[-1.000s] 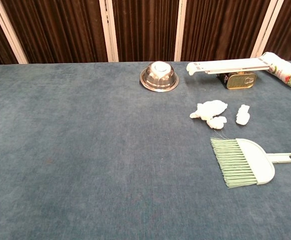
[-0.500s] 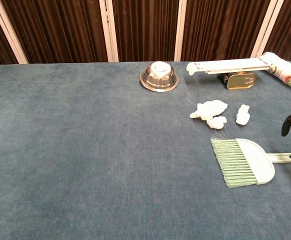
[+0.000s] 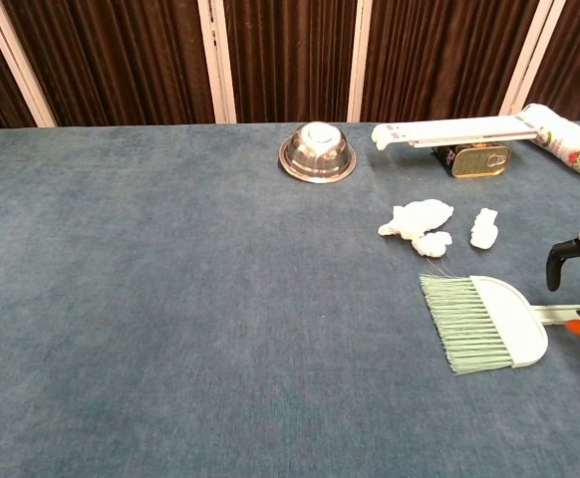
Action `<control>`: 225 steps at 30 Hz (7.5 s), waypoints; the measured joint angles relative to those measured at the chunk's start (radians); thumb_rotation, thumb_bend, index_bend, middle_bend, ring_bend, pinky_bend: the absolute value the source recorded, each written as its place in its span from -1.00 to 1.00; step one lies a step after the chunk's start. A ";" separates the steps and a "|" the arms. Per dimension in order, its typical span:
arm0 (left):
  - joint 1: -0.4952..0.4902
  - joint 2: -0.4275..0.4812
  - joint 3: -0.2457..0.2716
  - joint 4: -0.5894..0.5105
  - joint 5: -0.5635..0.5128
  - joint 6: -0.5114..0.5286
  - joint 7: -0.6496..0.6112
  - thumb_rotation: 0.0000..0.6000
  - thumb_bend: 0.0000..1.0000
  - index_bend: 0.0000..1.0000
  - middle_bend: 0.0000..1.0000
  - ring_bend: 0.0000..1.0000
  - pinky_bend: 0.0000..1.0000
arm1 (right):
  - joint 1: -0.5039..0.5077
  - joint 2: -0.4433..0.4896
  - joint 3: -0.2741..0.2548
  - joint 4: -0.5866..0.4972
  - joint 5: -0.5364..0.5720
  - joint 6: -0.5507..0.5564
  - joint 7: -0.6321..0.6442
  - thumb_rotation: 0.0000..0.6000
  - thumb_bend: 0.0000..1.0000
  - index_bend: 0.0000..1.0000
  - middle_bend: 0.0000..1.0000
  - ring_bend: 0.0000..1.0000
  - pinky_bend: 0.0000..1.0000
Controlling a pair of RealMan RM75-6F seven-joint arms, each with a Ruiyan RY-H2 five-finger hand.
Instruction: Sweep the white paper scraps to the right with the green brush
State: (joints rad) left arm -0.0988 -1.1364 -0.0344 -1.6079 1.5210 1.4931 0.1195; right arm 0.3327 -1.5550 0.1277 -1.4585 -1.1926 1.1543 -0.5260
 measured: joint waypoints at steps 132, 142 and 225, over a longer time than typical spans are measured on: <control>-0.028 0.045 -0.002 -0.040 -0.062 -0.081 -0.099 1.00 -1.00 -1.00 -1.00 -1.00 -1.00 | 0.522 0.070 0.025 0.060 0.530 -0.009 -0.633 1.00 -0.11 0.65 0.91 0.98 0.77; -0.022 0.039 0.000 -0.040 -0.040 -0.057 -0.089 1.00 -1.00 -1.00 -1.00 -1.00 -1.00 | 0.474 0.203 0.002 0.032 0.515 0.070 -0.639 1.00 -0.11 0.67 0.91 0.98 0.77; -0.018 0.014 0.002 -0.027 -0.025 -0.037 -0.042 1.00 -1.00 -1.00 -1.00 -1.00 -1.00 | 0.151 0.246 -0.192 -0.315 -0.046 0.211 -0.284 1.00 -0.12 -0.29 0.91 0.96 0.77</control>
State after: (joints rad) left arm -0.1171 -1.1226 -0.0324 -1.6353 1.4956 1.4562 0.0778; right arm 0.4838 -1.3090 -0.0643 -1.7738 -1.2384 1.3652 -0.8095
